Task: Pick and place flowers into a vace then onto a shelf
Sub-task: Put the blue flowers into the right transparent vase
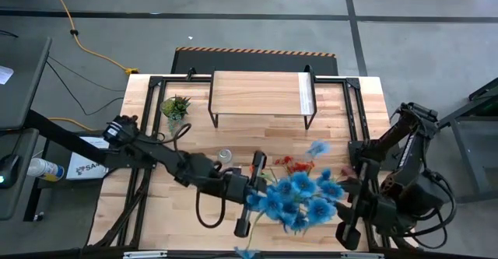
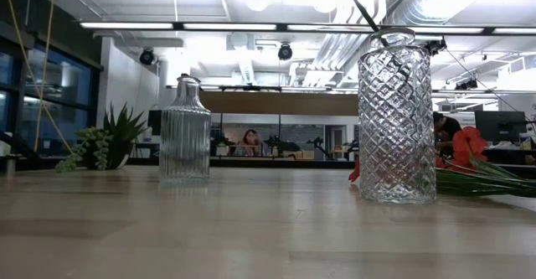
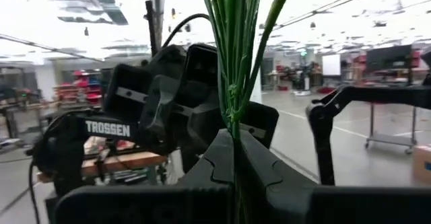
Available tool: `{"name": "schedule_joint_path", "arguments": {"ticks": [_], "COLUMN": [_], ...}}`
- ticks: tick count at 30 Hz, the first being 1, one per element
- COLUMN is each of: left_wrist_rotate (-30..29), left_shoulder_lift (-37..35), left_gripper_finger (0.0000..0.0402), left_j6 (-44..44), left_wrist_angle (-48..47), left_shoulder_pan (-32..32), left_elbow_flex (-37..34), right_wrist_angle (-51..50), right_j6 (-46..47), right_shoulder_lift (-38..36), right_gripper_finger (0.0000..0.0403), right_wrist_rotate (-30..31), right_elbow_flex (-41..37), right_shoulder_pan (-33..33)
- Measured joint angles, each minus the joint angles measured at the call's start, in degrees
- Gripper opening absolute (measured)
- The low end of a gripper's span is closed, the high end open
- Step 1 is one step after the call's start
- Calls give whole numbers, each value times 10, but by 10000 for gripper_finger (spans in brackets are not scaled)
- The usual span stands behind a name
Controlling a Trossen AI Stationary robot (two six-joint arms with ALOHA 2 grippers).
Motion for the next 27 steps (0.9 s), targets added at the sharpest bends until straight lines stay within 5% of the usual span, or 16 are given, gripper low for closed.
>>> {"name": "schedule_joint_path", "arguments": {"ticks": [11,27], "left_wrist_rotate": [36,59], "left_shoulder_lift": [17,28], "left_gripper_finger": [35,35], "left_j6": [-39,-55], "left_wrist_angle": [2,-3], "left_shoulder_pan": [29,41], "left_elbow_flex": [1,1], "right_wrist_angle": [-27,-111], "right_j6": [75,178], "right_shoulder_lift": [0,-2], "right_gripper_finger": [181,184], "right_wrist_rotate": [-48,-117], "right_elbow_flex": [0,0], "right_shoulder_pan": [-27,-86]}}
